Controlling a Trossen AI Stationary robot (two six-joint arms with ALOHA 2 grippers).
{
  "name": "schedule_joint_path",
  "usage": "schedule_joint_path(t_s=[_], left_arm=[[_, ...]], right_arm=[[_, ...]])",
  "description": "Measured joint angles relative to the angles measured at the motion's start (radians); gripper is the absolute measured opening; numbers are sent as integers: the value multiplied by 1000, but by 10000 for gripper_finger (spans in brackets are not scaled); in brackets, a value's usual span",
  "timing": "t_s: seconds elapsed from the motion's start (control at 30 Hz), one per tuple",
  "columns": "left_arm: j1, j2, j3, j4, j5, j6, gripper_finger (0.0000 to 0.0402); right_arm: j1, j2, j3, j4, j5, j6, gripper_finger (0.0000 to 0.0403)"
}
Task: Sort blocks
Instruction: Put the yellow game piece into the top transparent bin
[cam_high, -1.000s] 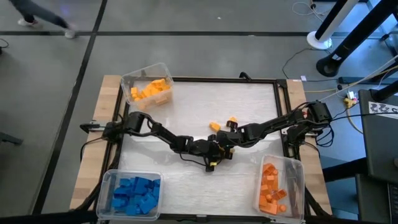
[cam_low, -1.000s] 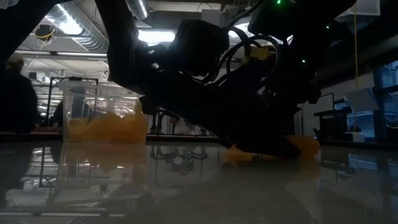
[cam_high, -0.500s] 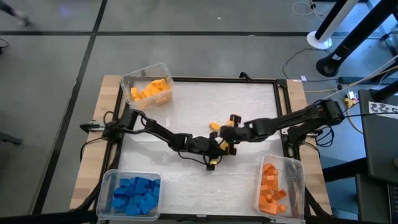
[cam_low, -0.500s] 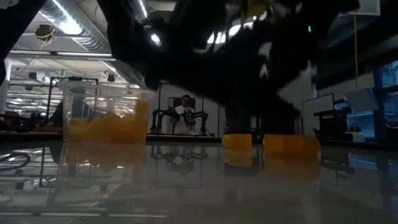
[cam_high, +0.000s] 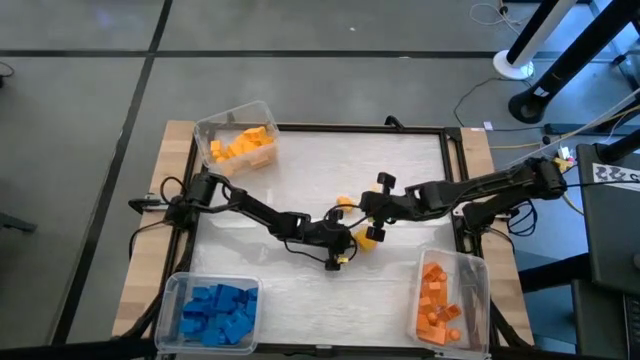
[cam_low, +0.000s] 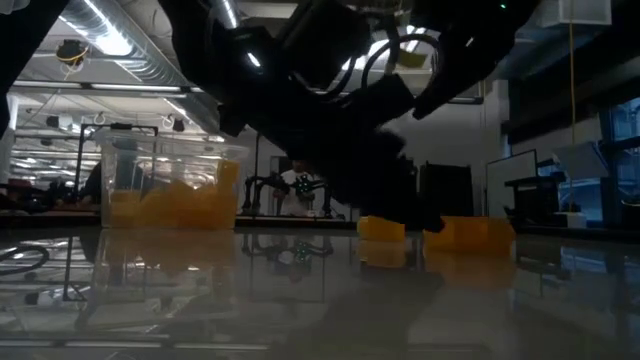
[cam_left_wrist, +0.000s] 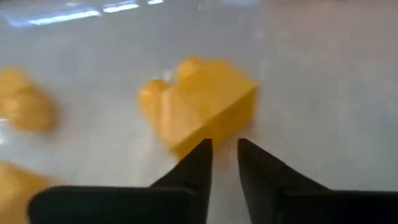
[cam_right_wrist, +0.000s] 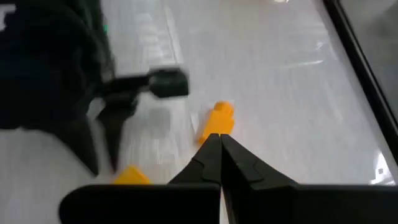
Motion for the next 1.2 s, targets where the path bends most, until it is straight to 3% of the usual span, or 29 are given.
schedule_joint_path(t_s=[0.13,0.37,0.63,1.03,1.2], left_arm=[[-6,0,0,-19,-102,129,114],[-35,0,0,-15,-111,399,166],[-42,0,0,42,-169,597,160],[22,27,2,97,-175,685,157],[27,32,0,147,-115,688,157]], right_arm=[[0,0,-1,-4,-4,0,1],[0,0,-1,-5,3,0,1],[0,0,-1,-5,13,-1,1],[0,0,-1,-6,23,-2,1],[0,0,-1,-6,31,-3,1]])
